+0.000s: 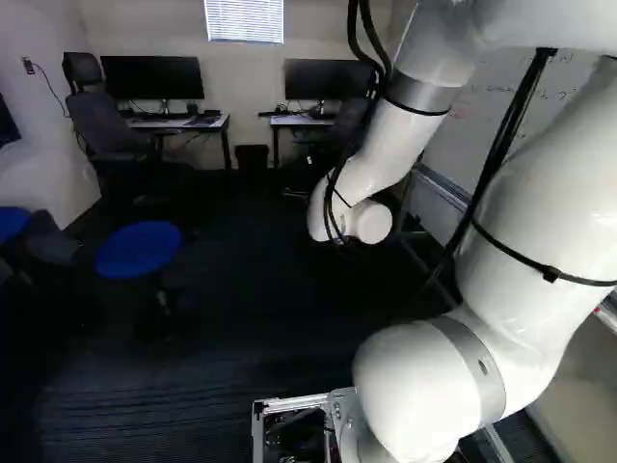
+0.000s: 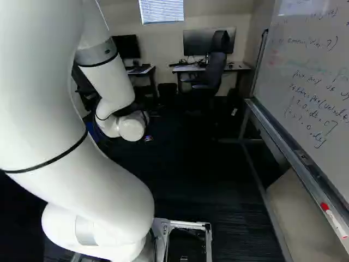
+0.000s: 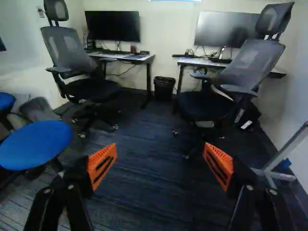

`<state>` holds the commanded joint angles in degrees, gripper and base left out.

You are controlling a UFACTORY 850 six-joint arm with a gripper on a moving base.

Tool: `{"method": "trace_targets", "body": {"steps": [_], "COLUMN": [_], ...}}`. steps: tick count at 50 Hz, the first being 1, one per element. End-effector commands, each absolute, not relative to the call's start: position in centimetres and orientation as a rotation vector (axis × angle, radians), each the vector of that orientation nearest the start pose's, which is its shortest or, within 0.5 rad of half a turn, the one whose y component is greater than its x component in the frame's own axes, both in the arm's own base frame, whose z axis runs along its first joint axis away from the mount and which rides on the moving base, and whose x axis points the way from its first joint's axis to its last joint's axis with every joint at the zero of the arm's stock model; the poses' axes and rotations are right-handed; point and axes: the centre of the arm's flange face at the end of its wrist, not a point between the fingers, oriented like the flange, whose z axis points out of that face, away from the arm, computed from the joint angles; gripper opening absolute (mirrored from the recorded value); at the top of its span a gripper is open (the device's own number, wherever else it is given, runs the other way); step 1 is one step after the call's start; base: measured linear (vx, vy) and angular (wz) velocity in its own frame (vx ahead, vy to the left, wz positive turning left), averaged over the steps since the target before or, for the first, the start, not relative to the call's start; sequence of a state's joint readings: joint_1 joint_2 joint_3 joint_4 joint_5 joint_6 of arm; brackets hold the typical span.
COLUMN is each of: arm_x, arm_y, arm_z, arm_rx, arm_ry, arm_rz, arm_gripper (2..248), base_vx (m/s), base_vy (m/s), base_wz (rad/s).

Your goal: Open the door and move inside

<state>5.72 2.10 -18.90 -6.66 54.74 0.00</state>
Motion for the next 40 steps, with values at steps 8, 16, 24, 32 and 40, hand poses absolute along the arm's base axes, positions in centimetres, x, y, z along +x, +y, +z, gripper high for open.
{"method": "trace_targets", "body": {"steps": [8,16,24,32,40], "arm_x": [34.7,32.9,31.3,29.9,28.8], "arm_y": [3.6,2.6,1.8,1.2,0.7], "arm_z": [38.5,38.2,37.8,37.5,37.1], "arm_rx": [-2.423,-2.457,-2.487,-2.511,-2.530], "arm_ry": [-0.243,-0.188,-0.136,-0.092,-0.056], "arm_rz": [-1.860,-1.853,-1.846,-1.840,-1.834], "arm_gripper": [247,247,247,247,247], "base_vx": [0.000,0.000,0.000,0.000,0.000], "base_vy": [0.000,0.000,0.000,0.000,0.000], "base_wz": [0.000,0.000,0.000,0.000,0.000]}}
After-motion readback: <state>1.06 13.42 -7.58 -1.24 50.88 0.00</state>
